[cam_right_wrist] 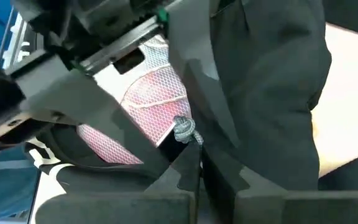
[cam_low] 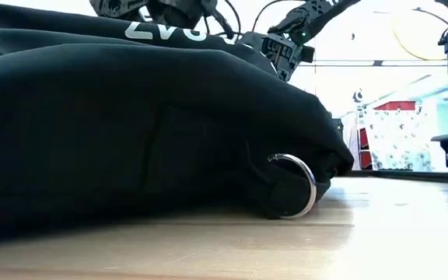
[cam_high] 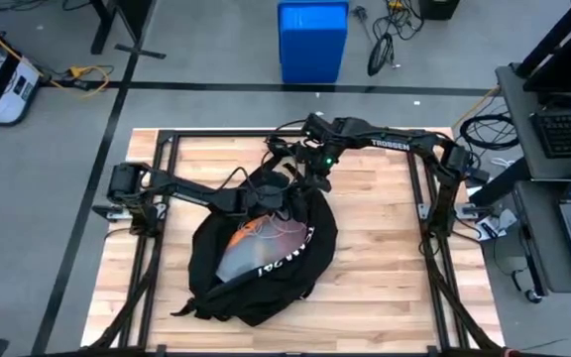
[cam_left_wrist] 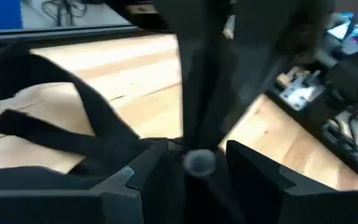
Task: Unpack backpack
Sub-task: Close the black backpack
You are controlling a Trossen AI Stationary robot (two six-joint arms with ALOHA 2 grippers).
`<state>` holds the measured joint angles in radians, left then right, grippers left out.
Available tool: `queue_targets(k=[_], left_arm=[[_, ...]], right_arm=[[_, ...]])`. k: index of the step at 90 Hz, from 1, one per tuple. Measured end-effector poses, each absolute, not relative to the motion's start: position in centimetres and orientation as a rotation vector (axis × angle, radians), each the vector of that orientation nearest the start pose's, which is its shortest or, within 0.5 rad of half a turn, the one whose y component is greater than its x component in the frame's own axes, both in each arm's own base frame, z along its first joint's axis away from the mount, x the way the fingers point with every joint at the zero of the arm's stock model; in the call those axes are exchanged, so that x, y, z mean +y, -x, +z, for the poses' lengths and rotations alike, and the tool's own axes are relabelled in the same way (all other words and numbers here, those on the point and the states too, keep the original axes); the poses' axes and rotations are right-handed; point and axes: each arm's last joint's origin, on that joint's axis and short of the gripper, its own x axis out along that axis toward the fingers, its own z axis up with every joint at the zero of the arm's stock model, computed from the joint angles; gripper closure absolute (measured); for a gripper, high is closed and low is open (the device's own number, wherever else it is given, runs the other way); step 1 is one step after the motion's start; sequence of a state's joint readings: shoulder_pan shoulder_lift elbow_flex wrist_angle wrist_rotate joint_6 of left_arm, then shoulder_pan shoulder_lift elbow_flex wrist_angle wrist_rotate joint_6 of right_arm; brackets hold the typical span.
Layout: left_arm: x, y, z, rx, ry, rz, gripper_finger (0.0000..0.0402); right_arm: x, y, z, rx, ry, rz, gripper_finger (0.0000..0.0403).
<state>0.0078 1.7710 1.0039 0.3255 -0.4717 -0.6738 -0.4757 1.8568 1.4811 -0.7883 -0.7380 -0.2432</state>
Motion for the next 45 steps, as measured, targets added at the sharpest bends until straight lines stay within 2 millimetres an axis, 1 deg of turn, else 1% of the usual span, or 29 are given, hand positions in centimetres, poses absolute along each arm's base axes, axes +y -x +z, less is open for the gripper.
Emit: queue_targets(k=[15,30,45], left_arm=[[1.4,-37.7,19.0,0.280,0.553,0.571,0.0250],[1.3,-37.7,19.2,0.267,0.556,0.566,0.0250],[1.5,-37.7,19.2,0.259,0.555,0.575,0.0250]], right_arm=[[-16.4,-34.4,24.1,0.905,-0.465,0.315,0.0403],[-17.1,-34.0,24.1,0.897,-0.480,0.300,0.0403],[-17.1,-34.0,24.2,0.888,-0.487,0.314,0.0403]])
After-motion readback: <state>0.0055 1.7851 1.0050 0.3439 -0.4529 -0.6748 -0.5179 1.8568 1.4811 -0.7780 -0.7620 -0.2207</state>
